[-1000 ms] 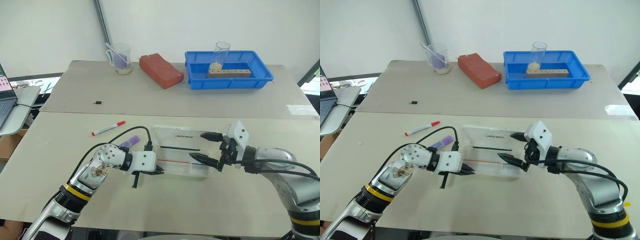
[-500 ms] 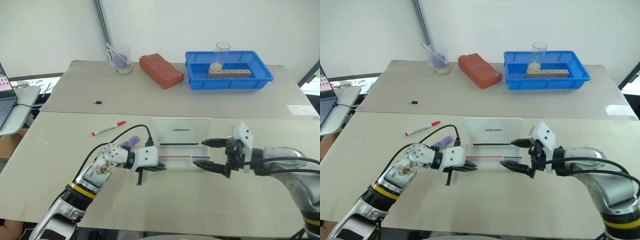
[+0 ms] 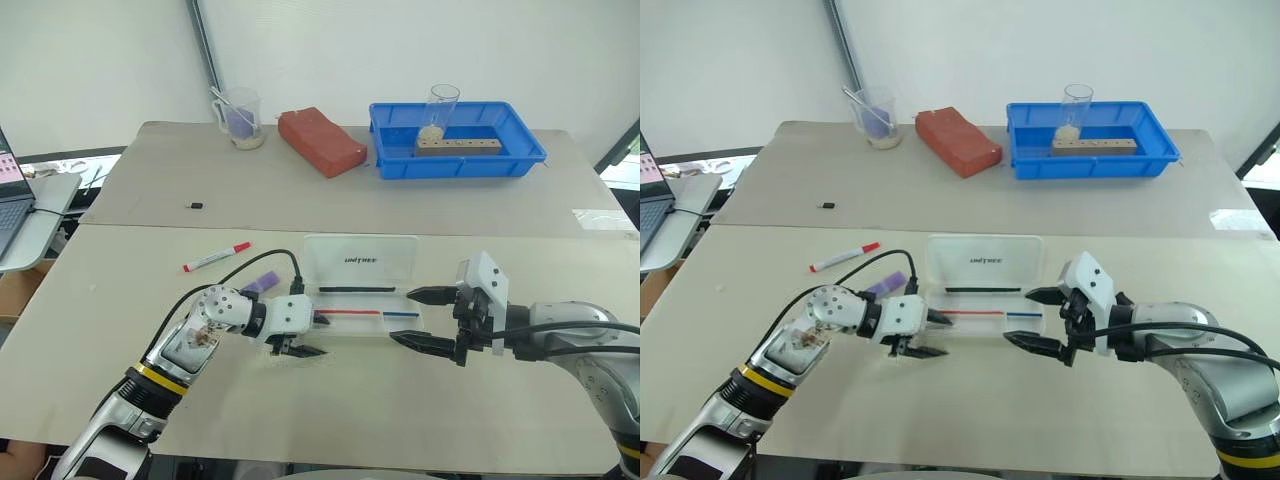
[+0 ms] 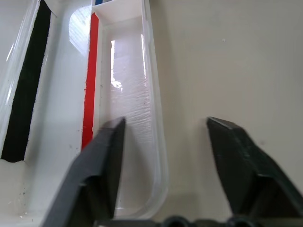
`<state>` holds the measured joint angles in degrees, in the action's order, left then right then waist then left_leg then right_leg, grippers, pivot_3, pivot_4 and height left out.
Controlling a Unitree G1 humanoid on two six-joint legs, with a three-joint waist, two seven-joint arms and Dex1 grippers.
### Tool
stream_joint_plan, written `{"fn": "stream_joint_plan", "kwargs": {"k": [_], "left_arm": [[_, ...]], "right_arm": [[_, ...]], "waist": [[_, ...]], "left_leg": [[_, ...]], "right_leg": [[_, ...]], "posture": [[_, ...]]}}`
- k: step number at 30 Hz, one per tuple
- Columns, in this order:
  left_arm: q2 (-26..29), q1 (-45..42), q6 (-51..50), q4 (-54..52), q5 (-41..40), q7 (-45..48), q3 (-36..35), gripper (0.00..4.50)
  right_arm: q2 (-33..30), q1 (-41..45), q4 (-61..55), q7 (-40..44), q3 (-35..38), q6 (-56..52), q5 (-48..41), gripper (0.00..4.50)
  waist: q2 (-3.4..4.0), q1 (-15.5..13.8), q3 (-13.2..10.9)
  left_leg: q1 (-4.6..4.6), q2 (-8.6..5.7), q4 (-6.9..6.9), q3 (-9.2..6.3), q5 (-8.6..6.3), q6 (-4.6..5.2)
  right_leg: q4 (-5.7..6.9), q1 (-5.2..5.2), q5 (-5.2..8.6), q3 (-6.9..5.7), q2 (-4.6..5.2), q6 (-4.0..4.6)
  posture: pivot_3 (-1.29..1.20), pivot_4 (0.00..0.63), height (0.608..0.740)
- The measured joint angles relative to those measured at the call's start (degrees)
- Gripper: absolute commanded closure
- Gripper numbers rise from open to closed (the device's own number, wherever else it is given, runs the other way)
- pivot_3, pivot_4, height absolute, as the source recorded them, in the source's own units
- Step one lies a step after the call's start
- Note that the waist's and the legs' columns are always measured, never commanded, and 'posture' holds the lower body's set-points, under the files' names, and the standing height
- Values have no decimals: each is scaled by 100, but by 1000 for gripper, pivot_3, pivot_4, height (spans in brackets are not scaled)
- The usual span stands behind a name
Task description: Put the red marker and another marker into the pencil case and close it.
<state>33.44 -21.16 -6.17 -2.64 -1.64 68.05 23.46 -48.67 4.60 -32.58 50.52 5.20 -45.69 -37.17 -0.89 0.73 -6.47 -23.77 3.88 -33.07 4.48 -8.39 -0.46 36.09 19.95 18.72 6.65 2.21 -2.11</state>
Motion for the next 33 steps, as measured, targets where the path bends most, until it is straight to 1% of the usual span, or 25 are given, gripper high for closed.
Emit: {"fn": "stream_joint_plan", "kwargs": {"k": [1,8,13,15,18,20,21,24,25,29,31,33], "left_arm": [[11,1,-18,-69,-21,-16,-36,70],[226,146,-548,-1049,-521,-111,-531,70],[560,148,-1515,-2055,-1195,-223,-1155,70],[622,62,-2038,-2201,-1510,-369,-1469,70],[625,-255,-2732,-2091,-1876,-832,-2074,70],[639,-398,-2883,-1694,-1894,-1160,-2509,70],[648,-415,-2891,-1308,-1888,-1335,-2744,70],[719,-429,-2432,-142,-1604,-1705,-3006,70],[815,-412,-2130,307,-1444,-1734,-3005,70],[995,-356,-1197,1639,-1006,-1629,-2923,70],[999,-534,-711,2630,-766,-1555,-2787,70],[914,-731,-399,3407,-612,-1517,-2646,70]], "right_arm": [[0,41,25,8,0,1,1,0],[-67,168,177,170,1,31,-3,0],[-142,524,235,264,29,-19,-158,0],[-149,688,238,287,33,-54,-247,0],[-102,1136,234,190,3,-85,-317,0],[84,1492,204,45,-126,-85,-287,0],[264,1695,181,-102,-321,-85,-216,0],[792,2227,143,-495,-791,-100,-92,0],[939,2442,149,-627,-929,-119,-14,0],[1196,2946,189,-911,-1153,-210,87,0],[1412,3150,282,-970,-1309,-219,138,0],[1565,3245,305,-985,-1421,-219,192,0]], "waist": [[0,-1,0],[1,-3,1],[1,3,0],[-1,-1,-1],[-2,2,-2],[0,11,0],[4,34,2],[26,54,16],[19,48,11],[5,-13,10],[4,-41,11],[0,-71,13]], "left_leg": [[0,0,0,0,0,0],[0,1,-1,0,0,0],[2,2,-1,-1,0,0],[2,2,-2,-3,0,0],[4,2,-11,-12,0,1],[5,2,-8,-18,0,1],[13,4,-6,-19,-1,2],[4,0,4,-35,0,2],[3,5,5,-38,0,2],[1,7,7,-37,0,2],[3,6,5,-34,0,1],[0,7,5,-35,0,2]], "right_leg": [[0,0,0,0,0,0],[1,-2,0,-1,0,0],[3,-2,1,-2,-1,-1],[3,-4,1,-4,-1,-2],[5,-1,3,-11,-2,-6],[5,4,4,-14,-5,-6],[6,5,2,-13,-7,-3],[17,14,-1,-7,-18,4],[19,16,-3,-9,-23,6],[8,33,-9,-31,-13,18],[11,32,-10,-56,1,25],[12,33,-13,-66,3,30]], "posture": [[0,150,740],[0,150,740],[0,150,740],[0,150,740],[0,150,740],[0,150,740],[0,150,740],[0,150,740],[0,150,740],[0,150,740],[0,150,740],[0,150,740]]}}
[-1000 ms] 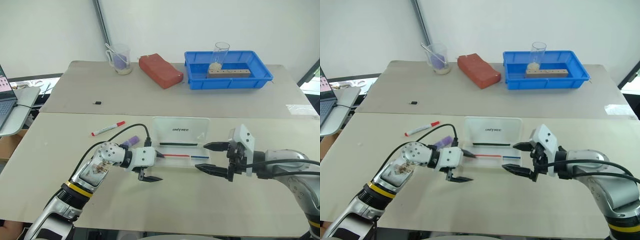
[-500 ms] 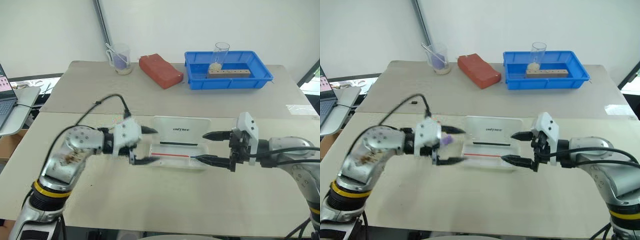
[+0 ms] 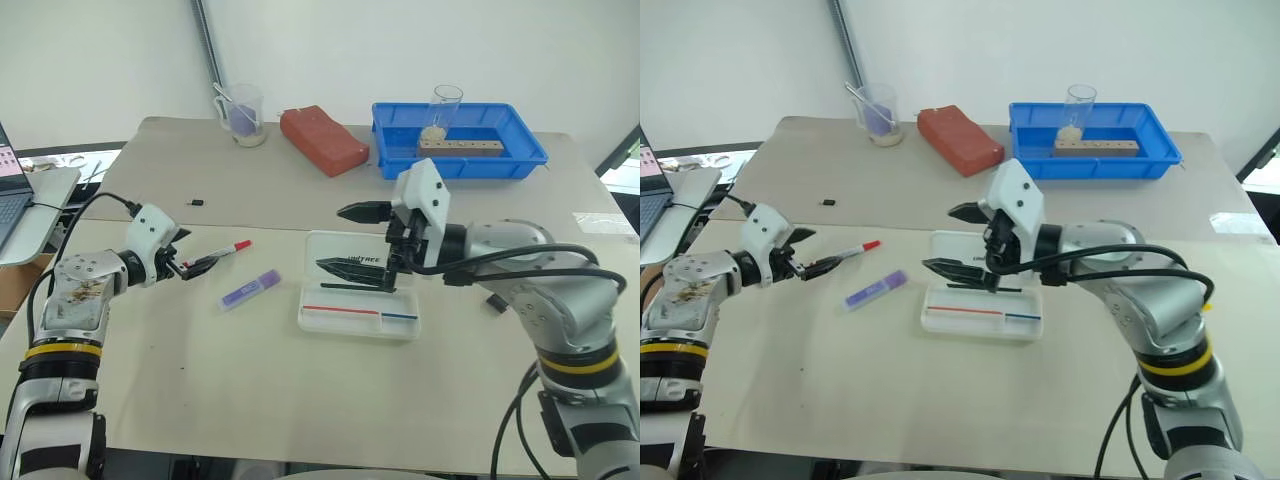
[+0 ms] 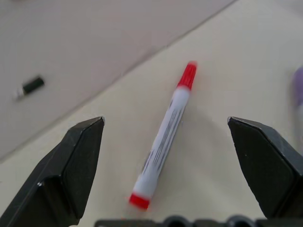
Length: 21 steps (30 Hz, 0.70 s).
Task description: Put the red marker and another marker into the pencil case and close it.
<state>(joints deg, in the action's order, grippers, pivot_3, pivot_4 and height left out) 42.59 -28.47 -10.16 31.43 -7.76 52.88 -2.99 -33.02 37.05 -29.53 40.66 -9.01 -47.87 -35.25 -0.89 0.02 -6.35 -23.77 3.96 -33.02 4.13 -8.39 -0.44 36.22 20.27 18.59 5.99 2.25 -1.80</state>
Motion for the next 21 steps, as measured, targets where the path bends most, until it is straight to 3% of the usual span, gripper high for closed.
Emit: {"fn": "stream_joint_plan", "kwargs": {"k": [3,5,7,13,21], "left_arm": [[-182,-300,432,938,123,81,128,70],[-185,-495,683,1315,188,161,164,583],[-188,-609,799,1568,187,241,163,1367],[-197,-691,886,1774,186,484,163,4340],[-41,-624,623,1115,90,455,29,4334]], "right_arm": [[89,47,59,-12,-90,0,53,0],[105,47,84,-25,-92,0,85,0],[104,43,84,-27,-90,0,96,0],[46,-53,75,-31,-64,-2,95,0],[-216,-322,20,42,41,0,119,0]], "waist": [[-6,-47,3],[-8,-64,5],[-10,-56,7],[-11,-4,7],[-19,-2,3]], "left_leg": [[-4,1,-2,-2,0,0],[-4,2,-1,-5,1,1],[-5,2,-1,-5,1,1],[-2,5,0,-8,1,2],[-7,6,-1,-10,1,2]], "right_leg": [[3,0,-1,-39,14,2],[7,1,-3,-46,16,5],[22,-6,-4,-47,16,7],[55,8,-1,-54,10,11],[54,8,0,-56,10,11]], "posture": [[0,150,740],[0,150,740],[0,150,740],[0,150,740],[0,150,740]]}}
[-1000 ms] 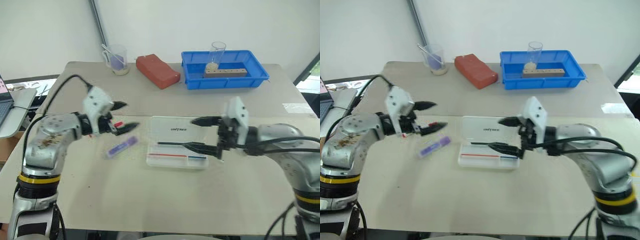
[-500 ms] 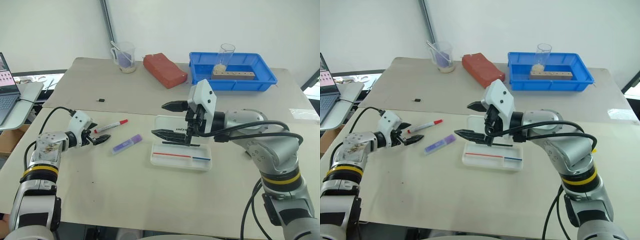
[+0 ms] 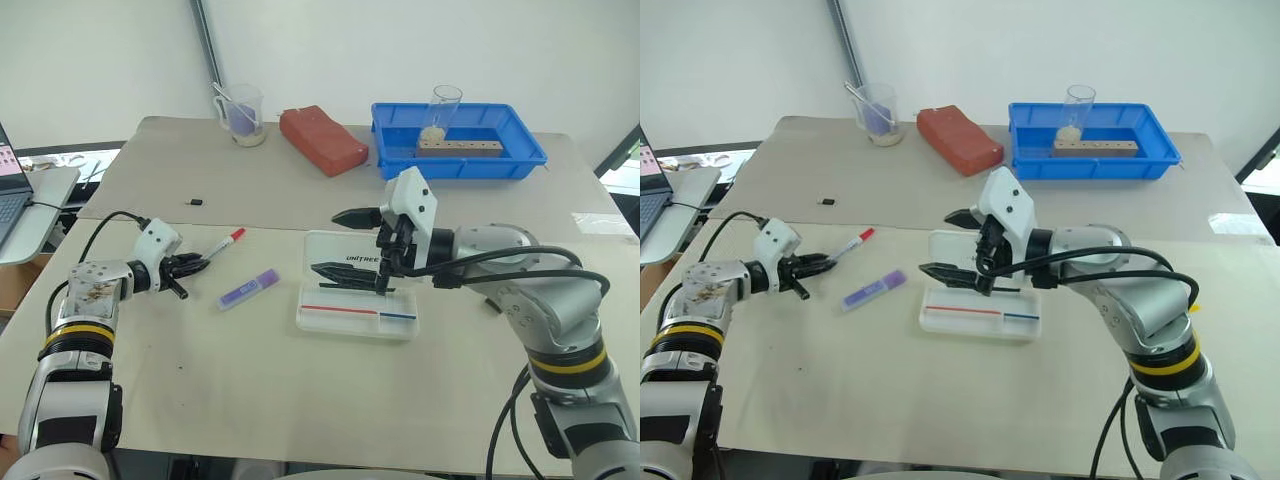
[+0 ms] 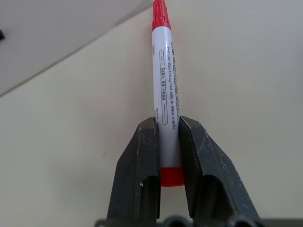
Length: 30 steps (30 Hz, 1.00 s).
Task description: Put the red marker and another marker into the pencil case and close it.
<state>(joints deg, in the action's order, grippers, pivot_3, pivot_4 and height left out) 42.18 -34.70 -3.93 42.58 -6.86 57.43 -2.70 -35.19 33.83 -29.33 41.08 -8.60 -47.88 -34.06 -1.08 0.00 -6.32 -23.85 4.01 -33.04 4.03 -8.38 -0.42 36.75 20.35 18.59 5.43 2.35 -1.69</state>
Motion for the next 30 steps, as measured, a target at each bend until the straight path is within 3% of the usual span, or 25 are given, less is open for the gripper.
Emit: {"fn": "stream_joint_plan", "kwargs": {"k": [8,11,15,21,30], "left_arm": [[551,131,-1155,-3334,-928,521,-385,4334],[458,-4,-1522,-4313,-1122,653,-42,4334],[-120,-276,-1575,-5094,-1031,672,814,4334],[-923,-303,-1102,-5001,-448,786,2172,4334],[-1407,-172,-457,-3880,418,575,2750,4334]], "right_arm": [[-1312,-1516,-474,607,659,31,-76,0],[-1650,-1860,-634,834,921,31,-144,0],[-1859,-2093,-719,1000,1134,29,-263,0],[-1909,-2408,-892,920,1449,-41,-445,0],[-1779,-2656,-931,478,1537,-27,-279,0]], "waist": [[1,-24,1],[7,-6,4],[7,-5,4],[8,23,4],[6,41,-1]], "left_leg": [[6,-3,0,1,0,0],[10,-4,0,-1,0,0],[8,-8,-12,-8,0,1],[5,-10,-19,-30,0,1],[-5,-16,-27,-38,0,1]], "right_leg": [[-11,-16,1,-1,10,0],[-11,-18,2,1,7,-1],[-14,-23,3,5,1,-3],[-22,-26,3,13,-14,-3],[-23,-25,4,12,-14,-4]], "posture": [[0,150,740],[0,150,740],[0,150,740],[0,150,740],[0,150,740]]}}
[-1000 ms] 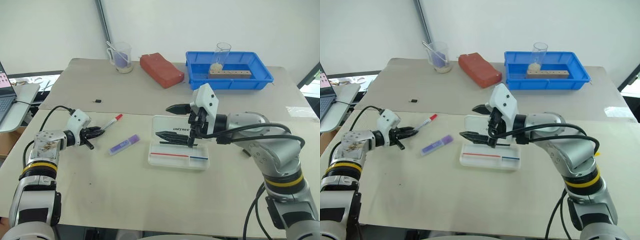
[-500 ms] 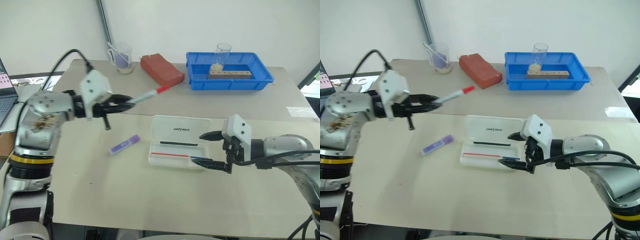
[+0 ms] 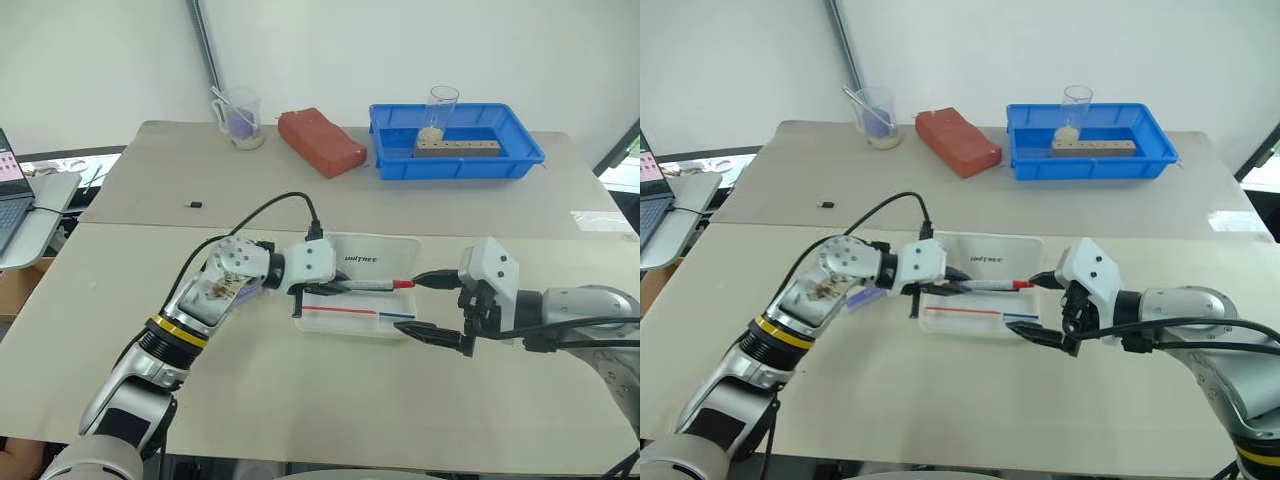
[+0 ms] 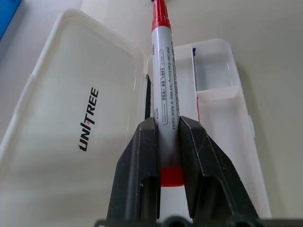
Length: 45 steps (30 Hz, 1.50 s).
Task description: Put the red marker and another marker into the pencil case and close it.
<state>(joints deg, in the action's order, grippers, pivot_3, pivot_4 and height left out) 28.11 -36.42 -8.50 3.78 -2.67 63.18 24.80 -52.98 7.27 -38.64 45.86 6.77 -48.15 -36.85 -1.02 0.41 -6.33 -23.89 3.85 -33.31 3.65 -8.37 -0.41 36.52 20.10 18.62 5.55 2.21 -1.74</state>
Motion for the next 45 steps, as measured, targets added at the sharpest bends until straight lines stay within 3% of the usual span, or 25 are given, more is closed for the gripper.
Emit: {"fn": "stream_joint_plan", "kwargs": {"k": [4,6,8,12,14,22,29,37,40,45], "left_arm": [[-40,-6,275,368,311,10,127,4334],[-48,-6,352,469,365,28,131,3311],[-56,-5,420,493,389,43,129,2640],[-92,-4,380,370,319,49,67,744],[-73,-5,229,164,253,44,-65,35],[833,329,-962,-1201,-373,-62,-1329,35],[1650,2131,-1607,-1692,-588,-441,-2421,35],[1533,2944,-1499,-1270,-518,-936,-2511,35],[1411,2948,-1318,-850,-529,-1036,-2495,791],[1341,2810,-993,-379,-577,-1031,-2491,3181]], "right_arm": [[99,3,114,-114,-120,28,154,0],[155,37,170,-128,-174,29,203,0],[203,129,230,-170,-201,29,240,0],[255,305,288,-223,-325,29,276,0],[264,328,303,-219,-377,29,277,0],[506,889,352,-91,-718,41,234,0],[945,1726,589,230,-1356,183,238,0],[1138,2385,781,728,-1712,275,239,0],[1176,2386,911,794,-1807,384,360,0],[1179,2383,979,803,-1812,410,432,0]], "waist": [[0,5,0],[2,7,1],[2,5,1],[8,4,4],[10,5,5],[17,86,8],[16,34,5],[5,-73,6],[4,-68,6],[5,-51,7]], "left_leg": [[0,0,0,-1,0,0],[-1,0,0,-1,0,0],[-1,0,0,-1,0,0],[-2,0,0,-3,0,0],[-3,-1,-1,-2,0,0],[9,9,6,-10,0,1],[13,12,9,-8,0,0],[21,9,12,4,-1,-2],[18,8,19,4,-1,-1],[30,9,30,3,-1,-1]], "right_leg": [[2,1,0,0,0,0],[1,1,0,0,0,0],[1,1,0,0,0,0],[3,1,0,-2,0,0],[2,1,0,-2,0,0],[11,1,2,1,-14,-2],[14,6,4,-6,-6,4],[16,17,18,-21,22,32],[25,12,21,-19,22,38],[33,10,20,-19,16,42]], "posture": [[0,150,740],[0,150,740],[0,150,740],[0,150,740],[0,150,740],[0,150,740],[0,150,740],[0,150,740],[0,150,740],[0,150,740]]}}
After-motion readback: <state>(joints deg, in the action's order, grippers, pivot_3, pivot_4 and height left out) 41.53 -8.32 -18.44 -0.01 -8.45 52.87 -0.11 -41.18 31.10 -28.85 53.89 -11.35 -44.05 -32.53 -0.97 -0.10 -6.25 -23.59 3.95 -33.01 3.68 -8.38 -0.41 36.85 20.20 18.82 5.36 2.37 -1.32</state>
